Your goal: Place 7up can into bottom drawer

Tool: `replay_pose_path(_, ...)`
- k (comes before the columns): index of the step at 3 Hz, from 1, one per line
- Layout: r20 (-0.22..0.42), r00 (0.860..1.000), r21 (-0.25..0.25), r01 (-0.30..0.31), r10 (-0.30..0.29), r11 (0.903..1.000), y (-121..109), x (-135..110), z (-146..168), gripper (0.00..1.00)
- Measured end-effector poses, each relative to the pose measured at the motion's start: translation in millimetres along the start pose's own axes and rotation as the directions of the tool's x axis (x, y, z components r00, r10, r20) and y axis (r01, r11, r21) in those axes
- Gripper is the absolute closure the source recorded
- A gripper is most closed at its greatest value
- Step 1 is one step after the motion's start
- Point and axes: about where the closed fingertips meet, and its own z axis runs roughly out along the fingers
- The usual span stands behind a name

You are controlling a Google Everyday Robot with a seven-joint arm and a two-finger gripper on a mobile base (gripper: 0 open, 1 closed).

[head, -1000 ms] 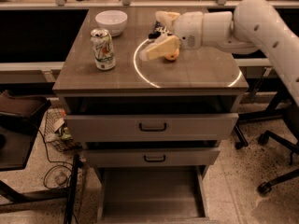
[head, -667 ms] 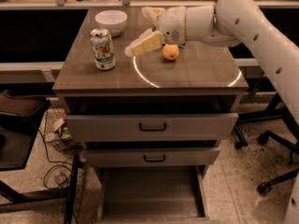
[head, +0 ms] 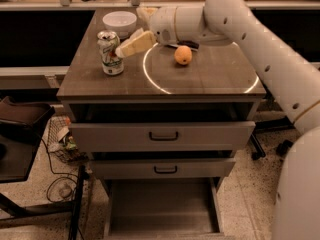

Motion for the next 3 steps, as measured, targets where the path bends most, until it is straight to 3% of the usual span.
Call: replay_pose_path(3,0.104,0.989,-0.078,-0.100,0.107,0.9920,26,27,52,0.00)
